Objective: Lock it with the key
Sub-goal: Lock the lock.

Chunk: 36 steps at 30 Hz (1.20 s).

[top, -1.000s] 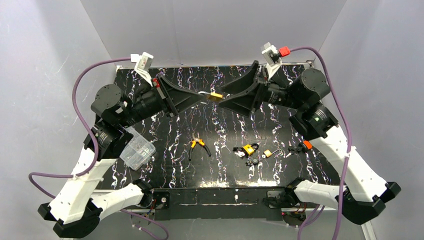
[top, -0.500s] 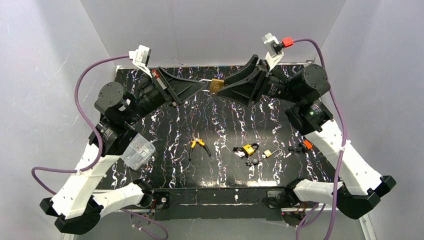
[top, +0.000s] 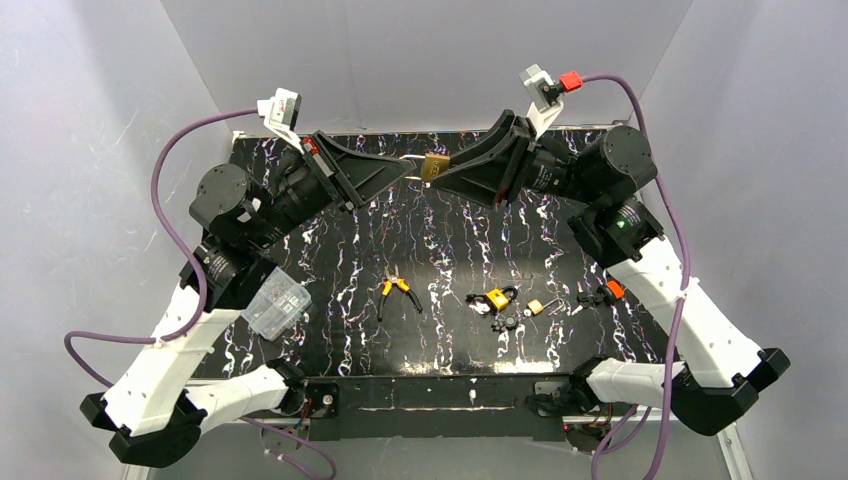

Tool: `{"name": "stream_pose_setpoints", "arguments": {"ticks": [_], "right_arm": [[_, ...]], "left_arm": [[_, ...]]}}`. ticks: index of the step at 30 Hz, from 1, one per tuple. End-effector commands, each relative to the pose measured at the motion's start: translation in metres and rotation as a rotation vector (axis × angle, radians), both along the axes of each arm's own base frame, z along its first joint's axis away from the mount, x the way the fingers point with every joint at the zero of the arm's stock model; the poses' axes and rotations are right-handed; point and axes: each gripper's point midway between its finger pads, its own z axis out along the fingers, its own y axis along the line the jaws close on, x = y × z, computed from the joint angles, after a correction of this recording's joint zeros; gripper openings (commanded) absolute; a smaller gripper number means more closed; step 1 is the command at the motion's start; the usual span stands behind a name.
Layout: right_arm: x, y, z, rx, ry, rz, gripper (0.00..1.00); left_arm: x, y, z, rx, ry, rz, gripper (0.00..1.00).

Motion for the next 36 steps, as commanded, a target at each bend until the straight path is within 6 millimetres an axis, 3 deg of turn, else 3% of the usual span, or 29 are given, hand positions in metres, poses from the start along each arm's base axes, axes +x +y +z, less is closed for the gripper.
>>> {"name": "stream_pose_setpoints", "arguments": {"ticks": [1,11,14,18,20,24,36], "right_arm": [[-0.007,-0.005,0.024,0.048,-0.038,-0.002,0.41],[-0.005,-0.007,0.023,0.051,-0.022,-0.023,0.31],[-0.004,-0.007,0.022,0.038,-0.011,-0.026,0.27],[-0.005,-0.007,0.017,0.015,0.01,-0.028,0.03],[-0.006,-0.008,0.012,-0.002,0.023,-0.031,0.01],[-0.011,-0.014,-0.003,-0.029,0.043,-0.04,0.01],[-0.025,-0.016,-0.037,-0.077,0.128,0.023,0.01]], "left_arm": [[-0.003,0.003,0.015,-0.04,-0.05,0.006,0.0],[-0.004,0.001,0.008,-0.007,-0.052,0.004,0.0],[-0.004,0.0,-0.006,0.038,-0.03,-0.003,0.0],[-0.006,0.0,-0.023,0.101,-0.022,-0.009,0.0],[-0.007,0.003,-0.033,0.15,-0.015,0.0,0.02],[-0.007,0.014,-0.052,0.228,-0.009,0.048,0.23],[-0.01,0.012,-0.071,0.294,-0.001,0.02,0.24]]}}
